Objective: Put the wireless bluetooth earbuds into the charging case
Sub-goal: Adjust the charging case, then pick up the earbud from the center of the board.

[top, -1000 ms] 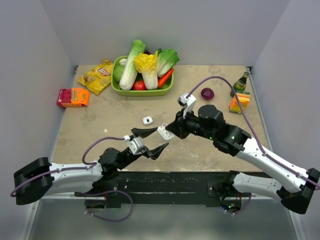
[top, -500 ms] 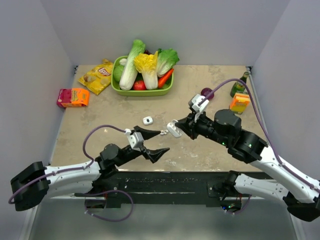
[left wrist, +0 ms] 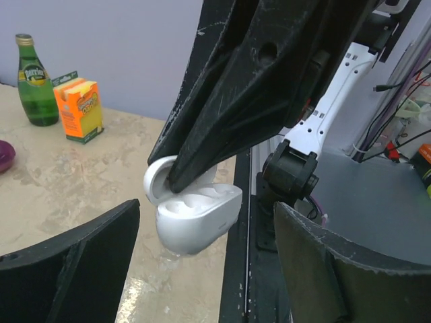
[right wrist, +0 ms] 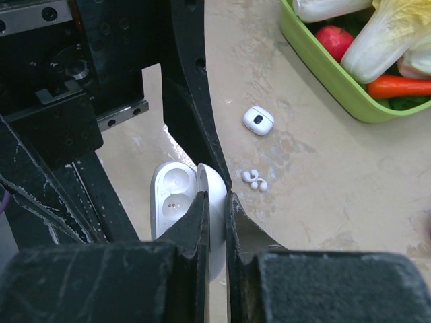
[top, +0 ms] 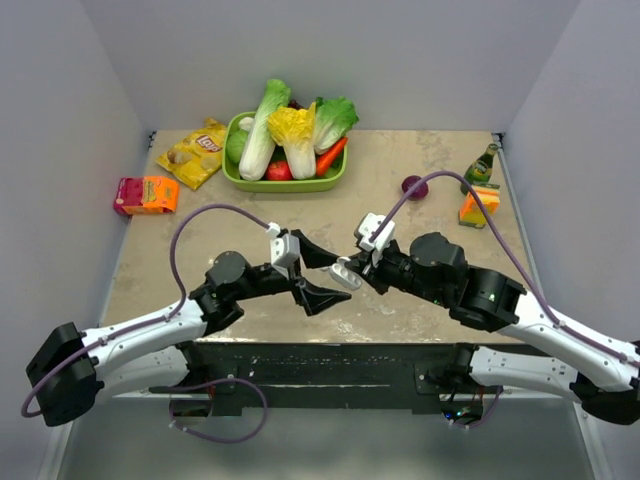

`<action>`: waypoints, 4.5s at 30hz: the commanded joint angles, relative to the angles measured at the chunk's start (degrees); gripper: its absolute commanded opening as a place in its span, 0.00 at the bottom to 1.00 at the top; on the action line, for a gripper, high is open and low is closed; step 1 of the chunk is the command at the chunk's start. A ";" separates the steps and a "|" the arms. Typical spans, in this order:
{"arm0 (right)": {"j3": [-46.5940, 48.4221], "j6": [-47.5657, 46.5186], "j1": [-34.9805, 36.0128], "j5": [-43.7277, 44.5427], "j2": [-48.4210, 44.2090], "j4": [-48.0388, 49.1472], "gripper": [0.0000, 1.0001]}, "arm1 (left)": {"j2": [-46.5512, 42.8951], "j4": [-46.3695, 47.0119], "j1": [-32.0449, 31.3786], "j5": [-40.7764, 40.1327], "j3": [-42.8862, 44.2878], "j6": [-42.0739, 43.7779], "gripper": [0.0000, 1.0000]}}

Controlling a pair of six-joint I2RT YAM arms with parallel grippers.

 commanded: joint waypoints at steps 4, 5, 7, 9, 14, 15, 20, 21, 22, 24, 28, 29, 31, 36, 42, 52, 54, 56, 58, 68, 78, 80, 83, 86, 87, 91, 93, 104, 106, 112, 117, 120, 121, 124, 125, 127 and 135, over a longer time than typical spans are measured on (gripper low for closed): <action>0.24 -1.53 0.82 3.52 -1.50 1.03 0.00 | 4.09 -1.58 0.88 7.42 4.47 -1.52 0.84; 0.07 -1.44 0.91 3.52 -1.59 1.04 0.00 | 4.79 -1.23 0.88 7.87 4.56 -1.52 0.83; 0.06 -1.44 0.82 3.26 -1.76 1.21 0.00 | 5.23 -0.88 0.96 8.83 4.30 -1.43 0.81; -0.02 -1.53 0.91 2.91 -1.50 1.21 0.00 | 5.41 0.87 1.05 9.45 3.86 -1.60 0.79; -0.02 -1.35 1.00 2.38 -0.89 1.39 0.00 | 4.44 3.69 1.40 9.45 2.98 -2.04 0.78; -0.02 -1.26 1.00 2.20 -0.80 1.56 0.00 | 4.53 3.61 1.49 9.54 3.06 -2.04 0.79; 0.06 -1.09 1.08 1.67 -0.27 1.65 0.00 | 4.88 3.69 1.93 9.80 3.50 -1.78 0.79; 0.06 -1.09 1.17 1.67 -0.27 1.74 0.00 | 4.88 3.96 1.93 10.15 3.42 -1.69 0.77; -0.02 -1.09 1.08 1.67 -0.19 1.74 0.00 | 5.06 4.22 2.02 10.33 3.33 -1.69 0.76; 0.06 -1.09 1.17 1.58 -0.10 1.74 0.00 | 5.06 5.62 2.19 10.77 3.15 -1.69 0.75; -0.02 -1.09 1.43 1.41 0.08 1.65 0.00 | 5.32 6.95 2.63 11.91 3.06 -1.95 0.72; -0.02 -1.09 1.44 1.50 0.08 1.65 0.00 | 5.50 6.95 2.63 12.09 3.15 -1.87 0.70; -0.02 -1.09 1.35 1.50 0.08 1.74 0.00 | 5.94 6.86 2.81 12.53 3.24 -1.87 0.66; -0.29 -1.09 1.44 1.06 -0.10 1.91 0.00 | 6.81 8.09 3.25 14.11 3.33 -2.57 0.47; -0.38 -1.09 1.61 0.88 -0.10 1.91 0.00 | 7.78 9.49 3.51 15.07 3.41 -3.27 0.36; -0.55 -0.30 1.70 0.88 -0.45 2.44 0.00 | 8.75 11.86 3.86 16.66 2.45 -4.24 0.00; -0.55 0.40 1.61 0.71 -0.45 2.97 0.00 | 8.93 12.48 3.95 16.92 1.84 -4.59 0.00; -0.55 1.63 1.61 0.88 -0.53 3.75 0.04 | 8.93 13.62 3.95 16.75 1.40 -4.94 0.00; -0.55 3.21 1.61 1.32 -0.62 4.46 0.24 | 8.66 14.32 3.95 15.35 0.52 -5.20 0.00; -0.02 15.78 1.17 12.03 -2.65 13.33 0.71 | 3.04 18.54 3.95 4.36 -8.09 -5.91 0.00; -13.18 29.13 -6.53 19.73 0.77 13.43 0.69 | -15.12 20.48 3.51 -6.80 -21.61 -5.56 0.00; -16.01 31.51 -8.84 15.93 1.66 16.66 0.68 | -18.30 21.27 3.34 -7.33 -24.17 -5.82 0.00; -20.67 32.22 -10.08 12.40 1.75 20.88 0.68 | -23.67 23.28 3.25 -6.37 -27.33 -6.78 0.00; -22.17 31.52 -10.08 11.61 3.67 22.13 0.68 | -26.05 29.25 3.25 -1.73 -30.41 -7.84 0.00; -21.91 31.17 -10.17 11.52 4.38 22.22 0.68 | -25.97 30.84 3.25 -0.84 -30.68 -8.19 0.00; -21.99 30.55 -10.87 13.89 7.11 24.05 0.68 | -23.77 39.54 2.90 1.10 -32.09 -10.73 0.00; -22.44 29.51 -12.27 12.23 9.65 25.29 0.68 | -22.80 41.39 2.90 1.02 -32.36 -11.36 0.00; -19.29 27.57 -14.47 7.56 27.66 32.41 0.43 | -25.52 34.64 2.81 -4.95 -33.15 -10.04 0.00; -17.87 26.95 -14.47 7.74 31.08 32.24 0.42 | -26.23 32.27 2.81 -5.66 -32.89 -9.52 0.00; -15.06 26.86 -15.09 8.61 36.11 33.90 0.45 | -25.88 30.77 2.81 -6.37 -32.88 -9.25 0.00; -12.42 27.04 -16.58 8.88 40.06 34.87 0.45 | -25.00 31.12 2.81 -6.19 -32.80 -9.34 0.00; -10.22 26.60 -17.37 9.14 43.05 34.09 0.43 | -25.09 30.33 2.81 -6.37 -32.71 -9.16 0.00; -9.87 26.68 -17.63 9.14 43.58 34.08 0.43 | -25.09 30.15 2.81 -6.46 -32.71 -8.99 0.00; -9.95 27.12 -18.69 8.88 44.81 34.52 0.38 | -25.09 29.62 2.81 -6.72 -32.62 -9.07 0.00; -10.04 27.12 -18.78 8.71 44.82 34.70 0.36 | -25.17 29.45 2.81 -6.72 -32.71 -9.07 0.00; -11.52 27.21 -18.78 8.09 43.42 35.92 0.31 | -25.09 29.45 2.81 -6.63 -32.71 -9.07 0.00; -11.37 26.42 -16.67 3.52 39.45 35.25 0.39 | -24.47 29.62 2.72 -6.81 -33.15 -9.43 0.00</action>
